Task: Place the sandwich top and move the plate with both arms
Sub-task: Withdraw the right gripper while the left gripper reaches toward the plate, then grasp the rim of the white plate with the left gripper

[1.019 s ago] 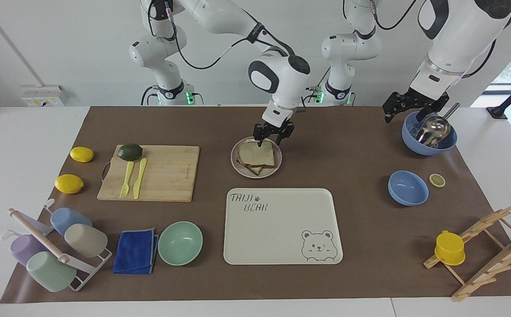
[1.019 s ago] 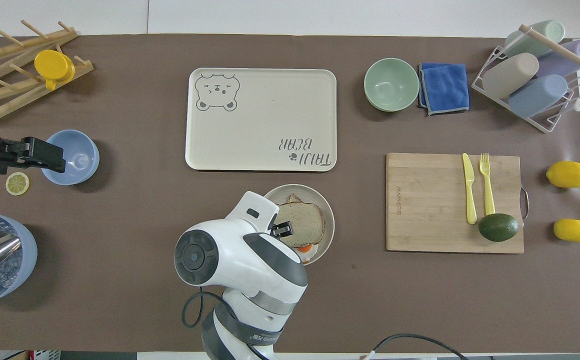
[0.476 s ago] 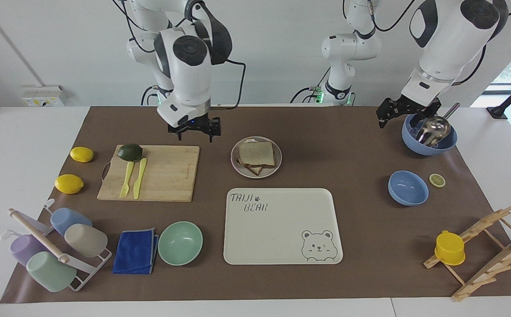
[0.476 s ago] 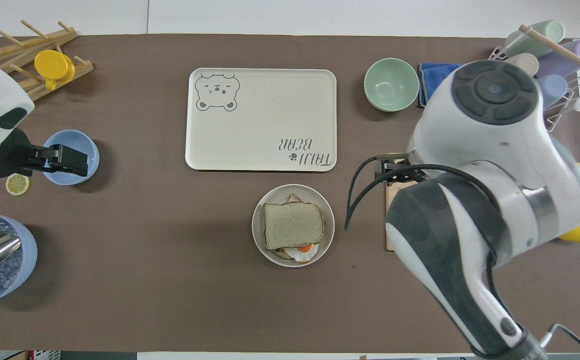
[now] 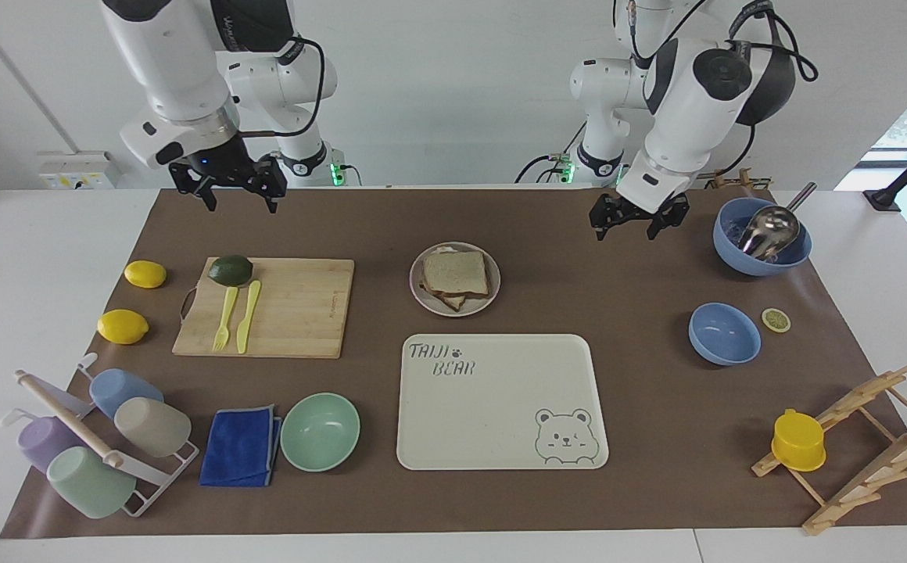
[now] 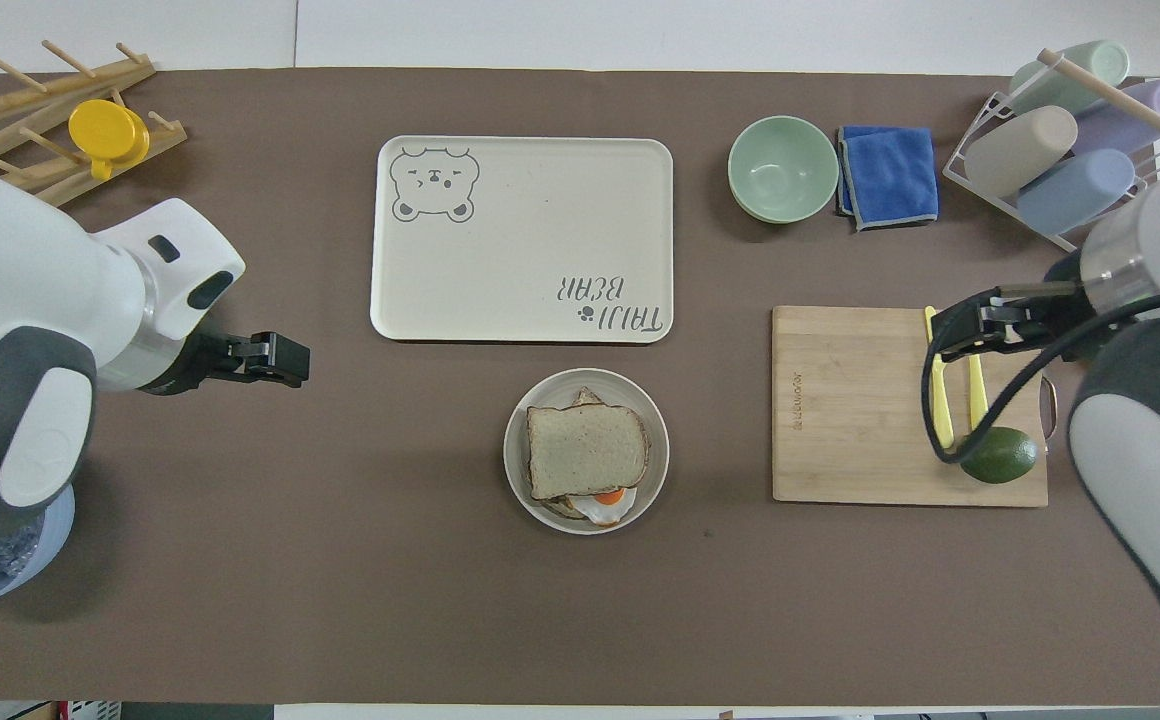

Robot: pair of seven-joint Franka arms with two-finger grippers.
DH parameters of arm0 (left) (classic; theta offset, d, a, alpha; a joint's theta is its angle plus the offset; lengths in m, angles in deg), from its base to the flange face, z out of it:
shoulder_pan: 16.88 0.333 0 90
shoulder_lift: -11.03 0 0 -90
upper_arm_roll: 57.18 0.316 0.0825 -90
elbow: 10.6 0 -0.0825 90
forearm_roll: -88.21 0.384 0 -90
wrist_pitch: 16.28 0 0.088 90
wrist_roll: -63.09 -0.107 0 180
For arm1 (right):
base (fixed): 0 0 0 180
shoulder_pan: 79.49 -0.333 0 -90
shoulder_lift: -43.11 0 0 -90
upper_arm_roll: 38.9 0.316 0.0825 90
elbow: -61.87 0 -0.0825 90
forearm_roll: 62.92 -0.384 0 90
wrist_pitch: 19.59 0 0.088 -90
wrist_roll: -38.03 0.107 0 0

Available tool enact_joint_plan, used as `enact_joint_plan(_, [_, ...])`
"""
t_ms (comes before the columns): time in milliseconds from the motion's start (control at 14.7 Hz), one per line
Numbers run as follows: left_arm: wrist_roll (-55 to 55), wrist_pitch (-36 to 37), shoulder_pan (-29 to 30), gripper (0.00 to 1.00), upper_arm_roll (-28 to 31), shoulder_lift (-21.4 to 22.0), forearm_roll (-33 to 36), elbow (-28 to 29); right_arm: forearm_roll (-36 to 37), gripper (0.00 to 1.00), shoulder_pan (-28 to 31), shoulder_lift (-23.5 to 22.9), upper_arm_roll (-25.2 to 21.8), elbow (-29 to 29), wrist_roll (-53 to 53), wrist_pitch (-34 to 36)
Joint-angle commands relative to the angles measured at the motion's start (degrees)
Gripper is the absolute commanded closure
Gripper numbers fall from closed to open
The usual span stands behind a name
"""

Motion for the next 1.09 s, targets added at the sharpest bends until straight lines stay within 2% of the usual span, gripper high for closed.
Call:
enact_joint_plan(0, [4.8, -8.0, -4.7, 0.0, 0.8, 1.7, -2.8, 7.4, -0.8, 0.0, 3.1, -1.3, 0.1, 1.6, -5.2, 1.3])
enact_joint_plan(136, [9.8, -13.7, -9.0, 0.0, 0.8, 1.1, -3.0, 11.2, -0.6, 0.0, 3.4, -0.4, 0.2, -0.7, -5.5, 1.1])
enact_joint_plan(340, [10.5, -19.4, -13.2, 0.0, 0.8, -1.9, -3.3, 14.8, -0.6, 0.0, 5.5, 0.8, 0.6, -3.0, -6.4, 1.1])
enact_joint_plan(476, [10.5, -23.0, -13.5, 0.0, 0.7, -4.0, -3.3, 16.1, -0.4, 0.0, 6.2, 0.5, 0.8, -2.6, -6.4, 0.6])
enact_joint_plan(680, [10.7, -26.6, -15.1, 0.0, 0.8, -5.1, -6.6, 18.0, 0.2, 0.0, 10.0, 0.3, 5.0, -2.3, -7.4, 1.0])
enact_joint_plan(883, [14.1, -35.1, -17.6, 0.02, 0.7, -6.7, -8.0, 22.0, 0.6, 0.0, 14.0, -0.4, 9.5, -1.9, -8.3, 1.3])
enact_joint_plan(1019, [14.1, -35.5, -18.4, 0.04, 0.7, -7.3, -9.3, 22.0, 0.5, 0.0, 12.5, -0.4, 7.2, -1.5, -8.4, 1.4])
